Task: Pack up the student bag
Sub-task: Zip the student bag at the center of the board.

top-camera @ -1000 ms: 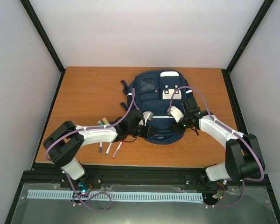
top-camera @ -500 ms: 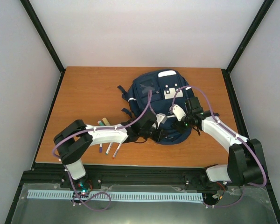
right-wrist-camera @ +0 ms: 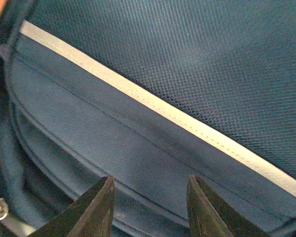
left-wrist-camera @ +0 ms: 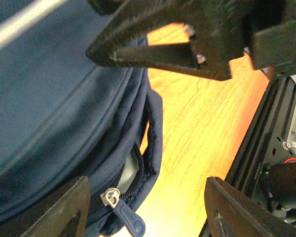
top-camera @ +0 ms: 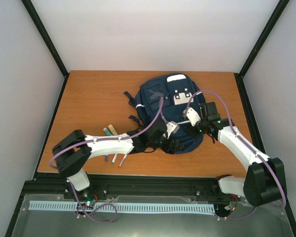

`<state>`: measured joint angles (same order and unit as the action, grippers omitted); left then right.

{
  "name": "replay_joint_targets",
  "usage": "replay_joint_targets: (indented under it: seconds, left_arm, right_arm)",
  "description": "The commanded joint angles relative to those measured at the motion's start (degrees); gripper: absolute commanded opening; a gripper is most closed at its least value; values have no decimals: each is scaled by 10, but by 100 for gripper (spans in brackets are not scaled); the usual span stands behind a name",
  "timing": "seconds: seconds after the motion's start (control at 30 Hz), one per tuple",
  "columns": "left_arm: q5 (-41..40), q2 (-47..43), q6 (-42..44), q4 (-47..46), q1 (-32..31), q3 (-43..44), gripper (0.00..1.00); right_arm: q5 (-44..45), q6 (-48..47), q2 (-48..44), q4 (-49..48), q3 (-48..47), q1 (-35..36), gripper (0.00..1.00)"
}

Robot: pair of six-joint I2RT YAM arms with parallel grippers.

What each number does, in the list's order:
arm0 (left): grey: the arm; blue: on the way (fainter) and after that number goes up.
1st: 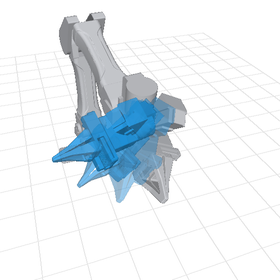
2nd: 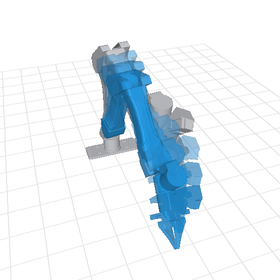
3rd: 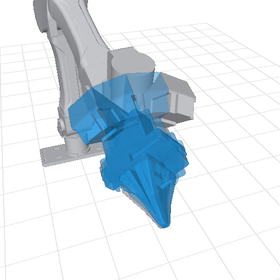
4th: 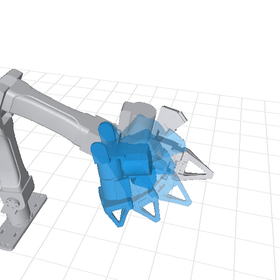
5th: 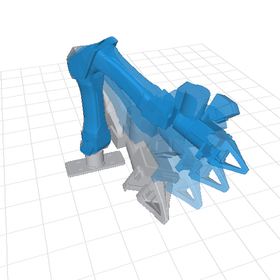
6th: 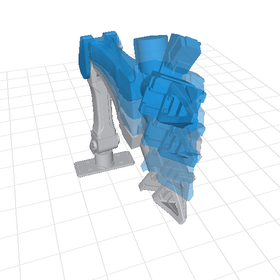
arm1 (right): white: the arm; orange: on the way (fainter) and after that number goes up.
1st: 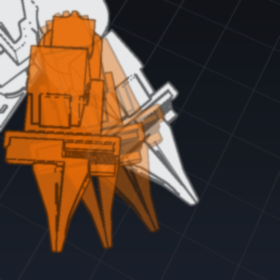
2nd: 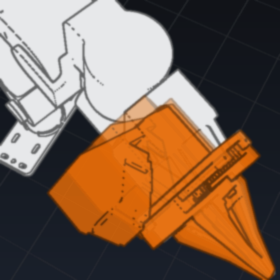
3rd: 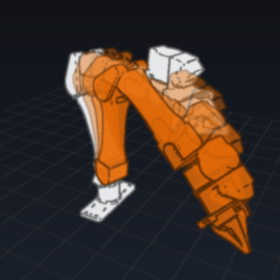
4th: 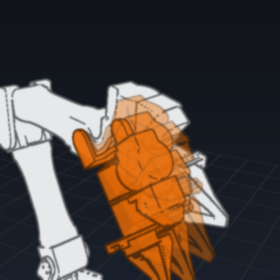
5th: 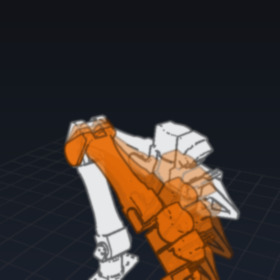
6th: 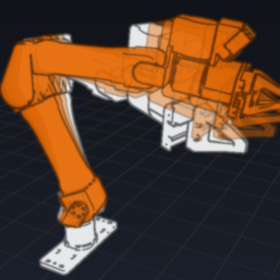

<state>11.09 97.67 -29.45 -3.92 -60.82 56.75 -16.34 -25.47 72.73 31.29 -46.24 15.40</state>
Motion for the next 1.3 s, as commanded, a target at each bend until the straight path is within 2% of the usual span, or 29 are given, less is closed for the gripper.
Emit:
replay_joint_targets:
  seconds: [0.0, 0.23, 0.47, 0.7, 1.0, 1.27]
  left_arm:
    - [-59, -84, 56, 69, -6, 10, 68]
    - [-142, -177, 62, 126, -3, -40, 74]
    - [-216, -229, 11, 141, 34, -97, 78]
    - [-264, -227, -60, 176, 83, -107, 78]
    - [-286, -204, -89, 192, 88, -99, 78]
    - [-285, -186, -91, 197, 88, -83, 78]
  right_arm:
    - [-10, -7, -50, 36, -33, -3, 42]
    - [-81, -7, -60, 185, -128, 11, 43]
    - [-54, -9, -30, 264, -146, 109, 49]
    - [7, 10, 43, 257, -148, 178, 55]
    - [96, 8, 85, 215, -128, 258, 60]
    - [205, 9, 106, 180, -102, 271, 59]
